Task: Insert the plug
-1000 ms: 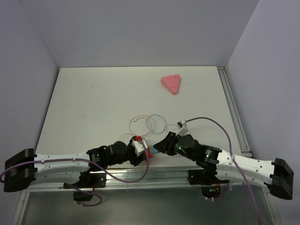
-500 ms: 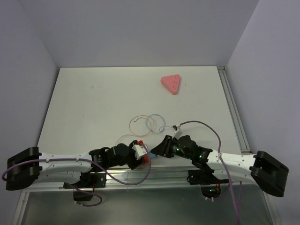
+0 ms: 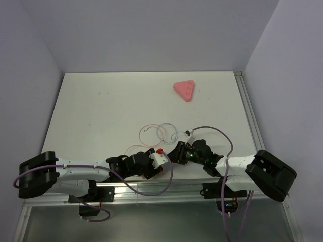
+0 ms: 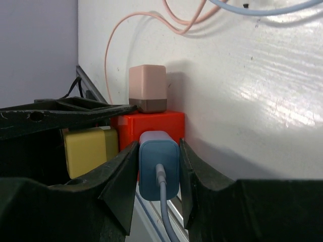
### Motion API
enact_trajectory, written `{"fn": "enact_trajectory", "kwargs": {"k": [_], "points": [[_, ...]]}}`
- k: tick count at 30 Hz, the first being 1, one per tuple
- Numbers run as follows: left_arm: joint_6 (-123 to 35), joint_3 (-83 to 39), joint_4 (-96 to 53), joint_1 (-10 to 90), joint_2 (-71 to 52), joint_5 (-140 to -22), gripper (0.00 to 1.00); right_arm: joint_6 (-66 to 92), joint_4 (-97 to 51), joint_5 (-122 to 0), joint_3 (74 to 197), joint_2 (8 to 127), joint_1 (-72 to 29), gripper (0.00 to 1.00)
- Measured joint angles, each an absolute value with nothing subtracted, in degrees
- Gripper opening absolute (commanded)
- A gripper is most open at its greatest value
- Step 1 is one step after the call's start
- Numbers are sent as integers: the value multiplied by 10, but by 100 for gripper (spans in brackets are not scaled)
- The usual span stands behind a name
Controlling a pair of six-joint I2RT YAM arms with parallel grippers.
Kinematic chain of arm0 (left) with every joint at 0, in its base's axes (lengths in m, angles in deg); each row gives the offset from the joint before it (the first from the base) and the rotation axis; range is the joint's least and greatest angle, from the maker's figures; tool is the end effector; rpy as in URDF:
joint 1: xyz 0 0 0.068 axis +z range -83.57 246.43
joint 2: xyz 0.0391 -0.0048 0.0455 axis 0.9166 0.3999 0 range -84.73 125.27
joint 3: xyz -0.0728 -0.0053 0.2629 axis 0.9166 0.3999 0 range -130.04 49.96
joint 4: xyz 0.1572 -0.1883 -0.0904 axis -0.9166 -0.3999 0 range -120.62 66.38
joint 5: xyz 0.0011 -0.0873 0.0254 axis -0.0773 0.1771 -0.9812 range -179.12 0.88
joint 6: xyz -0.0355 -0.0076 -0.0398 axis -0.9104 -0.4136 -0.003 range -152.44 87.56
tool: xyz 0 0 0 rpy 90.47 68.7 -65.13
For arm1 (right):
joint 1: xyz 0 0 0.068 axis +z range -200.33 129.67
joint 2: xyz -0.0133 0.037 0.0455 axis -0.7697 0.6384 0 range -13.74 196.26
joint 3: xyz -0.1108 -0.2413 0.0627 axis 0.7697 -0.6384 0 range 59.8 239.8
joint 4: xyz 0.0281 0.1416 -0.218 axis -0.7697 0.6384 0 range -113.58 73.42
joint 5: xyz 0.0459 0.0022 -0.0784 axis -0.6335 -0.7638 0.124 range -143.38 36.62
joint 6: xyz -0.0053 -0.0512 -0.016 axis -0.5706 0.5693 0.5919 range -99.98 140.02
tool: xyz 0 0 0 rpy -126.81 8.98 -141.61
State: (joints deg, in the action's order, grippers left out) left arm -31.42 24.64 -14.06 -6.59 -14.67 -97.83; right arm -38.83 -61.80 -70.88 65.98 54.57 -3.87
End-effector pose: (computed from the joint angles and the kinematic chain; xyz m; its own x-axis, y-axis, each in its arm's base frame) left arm 0.0739 -0.2237 0.1690 -0.1521 0.5581 -0.8157 0.9121 0.3972 0.1017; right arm 0.1223 0.1440 0.1265 -0.8982 0.2397 -0.3685 -0.2165 0.4883 0.8454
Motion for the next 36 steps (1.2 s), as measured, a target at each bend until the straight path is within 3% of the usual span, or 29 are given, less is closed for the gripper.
{"fn": "enact_trajectory", "kwargs": {"k": [8,14,26,36], "points": [[-338,240,-139,-72,-134,-1000,0,-387,-764,-735,650,641,-56,0],[-357,244,-130,-82,-134,-1026,0,-395,-777,-735,645,642,-56,0],[-403,163,-181,-76,-80,-977,0,-330,-362,-693,712,389,-50,0],[-447,223,-159,12,-198,-798,0,-356,-223,-702,774,309,-29,0]]}}
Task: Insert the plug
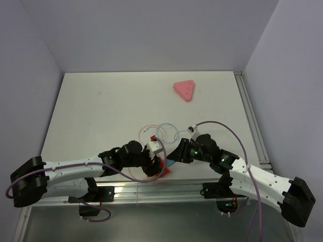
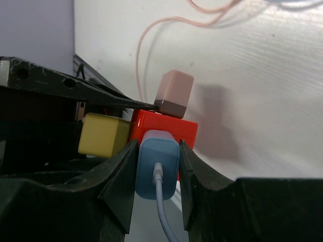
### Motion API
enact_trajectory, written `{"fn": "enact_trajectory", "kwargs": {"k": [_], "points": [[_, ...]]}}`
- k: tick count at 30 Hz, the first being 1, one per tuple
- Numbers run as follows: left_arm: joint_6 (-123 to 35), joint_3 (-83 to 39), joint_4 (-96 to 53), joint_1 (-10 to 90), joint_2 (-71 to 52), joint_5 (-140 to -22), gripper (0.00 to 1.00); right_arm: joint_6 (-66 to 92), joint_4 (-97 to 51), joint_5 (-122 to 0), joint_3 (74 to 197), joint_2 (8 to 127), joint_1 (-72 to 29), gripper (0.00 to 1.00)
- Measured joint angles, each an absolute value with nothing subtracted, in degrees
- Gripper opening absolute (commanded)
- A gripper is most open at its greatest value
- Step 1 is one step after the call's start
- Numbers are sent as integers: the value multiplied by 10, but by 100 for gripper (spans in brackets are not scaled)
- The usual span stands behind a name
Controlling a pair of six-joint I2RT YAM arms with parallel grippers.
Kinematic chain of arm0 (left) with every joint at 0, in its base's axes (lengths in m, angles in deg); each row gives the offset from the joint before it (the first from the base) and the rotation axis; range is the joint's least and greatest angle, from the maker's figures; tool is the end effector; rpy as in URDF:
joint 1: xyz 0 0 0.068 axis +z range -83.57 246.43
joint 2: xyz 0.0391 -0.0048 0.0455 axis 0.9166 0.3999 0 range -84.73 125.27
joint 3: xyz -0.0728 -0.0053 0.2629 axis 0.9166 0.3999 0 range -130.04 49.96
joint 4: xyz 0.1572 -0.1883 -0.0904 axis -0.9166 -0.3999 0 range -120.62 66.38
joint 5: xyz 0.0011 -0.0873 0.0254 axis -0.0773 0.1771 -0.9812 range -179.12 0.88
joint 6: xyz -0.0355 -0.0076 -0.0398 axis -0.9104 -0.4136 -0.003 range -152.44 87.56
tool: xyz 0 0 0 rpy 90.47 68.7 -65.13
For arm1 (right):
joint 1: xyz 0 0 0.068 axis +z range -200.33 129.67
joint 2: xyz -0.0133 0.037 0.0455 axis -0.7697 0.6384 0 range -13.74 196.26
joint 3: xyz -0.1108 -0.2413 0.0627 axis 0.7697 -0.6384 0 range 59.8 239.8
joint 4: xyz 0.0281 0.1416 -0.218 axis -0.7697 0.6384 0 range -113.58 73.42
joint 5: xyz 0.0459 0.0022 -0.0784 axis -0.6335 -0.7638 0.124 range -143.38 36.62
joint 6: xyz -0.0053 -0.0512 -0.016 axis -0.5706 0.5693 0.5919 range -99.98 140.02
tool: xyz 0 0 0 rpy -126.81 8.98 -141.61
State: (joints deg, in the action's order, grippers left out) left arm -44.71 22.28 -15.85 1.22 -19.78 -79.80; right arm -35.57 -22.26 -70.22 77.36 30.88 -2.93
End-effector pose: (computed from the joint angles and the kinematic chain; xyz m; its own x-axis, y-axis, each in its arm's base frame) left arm 0.0931 -0.2153 0.1984 -0.4047 0.3760 -0.8336 0.8893 0.3743 -0.2629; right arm 0.1093 0.1339 0.1895 -0.9054 0.1819 -0.3835 -0.2301 0.5489 0.8036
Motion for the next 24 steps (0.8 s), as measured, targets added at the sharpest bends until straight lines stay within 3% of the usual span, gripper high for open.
{"fn": "enact_trajectory", "kwargs": {"k": [7,16,24], "points": [[-431,222,-168,63,-252,-725,0,-367,-172,-697,824,289,-29,0],[-392,284,-96,63,-412,-751,0,-416,-155,-710,880,256,-28,0],[-354,284,-100,55,-377,-778,0,-378,-93,-670,952,345,2,0]]}}
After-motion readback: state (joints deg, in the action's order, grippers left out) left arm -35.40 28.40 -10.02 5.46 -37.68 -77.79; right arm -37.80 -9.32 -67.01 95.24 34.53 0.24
